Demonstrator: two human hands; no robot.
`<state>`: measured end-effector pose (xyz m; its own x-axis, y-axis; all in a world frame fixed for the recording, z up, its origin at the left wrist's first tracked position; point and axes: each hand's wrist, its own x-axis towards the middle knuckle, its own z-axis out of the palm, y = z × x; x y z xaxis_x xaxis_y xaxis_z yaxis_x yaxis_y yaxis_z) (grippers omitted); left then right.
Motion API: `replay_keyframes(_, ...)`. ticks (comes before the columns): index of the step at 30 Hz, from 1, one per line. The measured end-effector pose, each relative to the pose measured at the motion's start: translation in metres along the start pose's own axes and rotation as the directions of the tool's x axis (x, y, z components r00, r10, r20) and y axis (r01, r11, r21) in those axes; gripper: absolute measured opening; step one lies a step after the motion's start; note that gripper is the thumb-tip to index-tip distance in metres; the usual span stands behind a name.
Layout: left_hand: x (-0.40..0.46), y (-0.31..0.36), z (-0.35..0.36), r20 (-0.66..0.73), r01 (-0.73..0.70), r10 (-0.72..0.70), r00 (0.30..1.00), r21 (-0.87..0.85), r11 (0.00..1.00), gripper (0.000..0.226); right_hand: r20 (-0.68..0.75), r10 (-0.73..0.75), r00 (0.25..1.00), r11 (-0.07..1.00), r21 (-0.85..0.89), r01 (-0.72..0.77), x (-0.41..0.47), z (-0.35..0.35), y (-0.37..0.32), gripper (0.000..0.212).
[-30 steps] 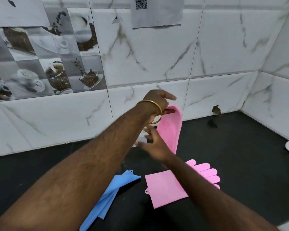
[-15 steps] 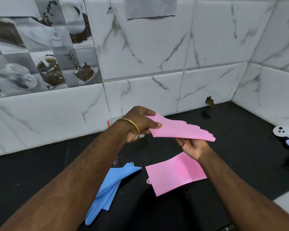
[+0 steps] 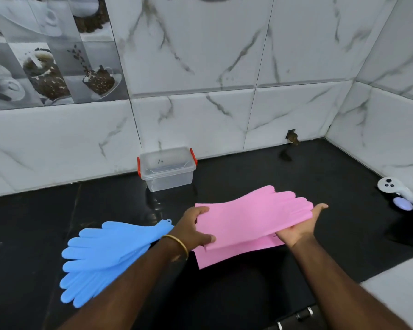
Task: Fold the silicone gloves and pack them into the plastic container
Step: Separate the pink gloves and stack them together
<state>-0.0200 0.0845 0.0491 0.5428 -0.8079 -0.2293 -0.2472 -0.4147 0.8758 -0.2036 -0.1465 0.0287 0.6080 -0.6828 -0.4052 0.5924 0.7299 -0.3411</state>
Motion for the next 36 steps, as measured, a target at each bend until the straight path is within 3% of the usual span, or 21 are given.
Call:
replay_keyframes(9, 0.004, -0.049, 0.034, -0.064, 0.113, -0.11, 0.992, 0.049, 0.992, 0.093, -0.03, 0.14, 0.99, 0.988, -0.054, -0.142, 0.016, -0.03, 0.012, 0.1)
replay_keyframes(18, 0.011, -0.062, 0.036, -0.097, 0.126, -0.112, 0.989, 0.145, 0.981, 0.095, 0.021, 0.277, 0.961, 0.954, -0.126, -0.273, 0.026, -0.04, 0.005, 0.117)
replay_keyframes(22, 0.013, -0.062, 0.038, -0.11, 0.155, -0.132, 0.985, 0.233, 0.96, 0.1, 0.033, 0.324, 0.946, 0.918, -0.251, -0.306, 0.027, -0.045, -0.01, 0.115)
replay_keyframes(24, 0.014, -0.062, 0.04, -0.128, 0.173, -0.141, 0.982, 0.289, 0.942, 0.103, 0.047, 0.346, 0.937, 0.872, -0.384, -0.303, 0.027, -0.045, -0.019, 0.101)
replay_keyframes(27, 0.016, -0.06, 0.04, -0.145, 0.235, -0.197, 0.97, 0.329, 0.915, 0.109, -0.008, 0.142, 0.99, 0.753, -0.649, -0.113, 0.033, -0.047, -0.031, 0.065)
replay_keyframes(30, 0.021, -0.06, 0.036, -0.136, 0.238, -0.2, 0.97, 0.377, 0.895, 0.108, 0.042, -0.126, 0.991, 0.569, -0.816, 0.107, 0.04, -0.053, -0.039, 0.06)
replay_keyframes(34, 0.033, -0.053, 0.03, -0.165, 0.221, -0.156, 0.974, 0.536, 0.815, 0.07, 0.145, -0.288, 0.947, 0.25, -0.943, 0.22, 0.042, -0.054, -0.035, 0.053)
replay_keyframes(36, 0.04, -0.046, 0.027, -0.164, 0.211, -0.139, 0.977, 0.617, 0.758, 0.052, 0.216, -0.421, 0.881, 0.008, -0.97, 0.242, 0.035, -0.051, -0.026, 0.05)
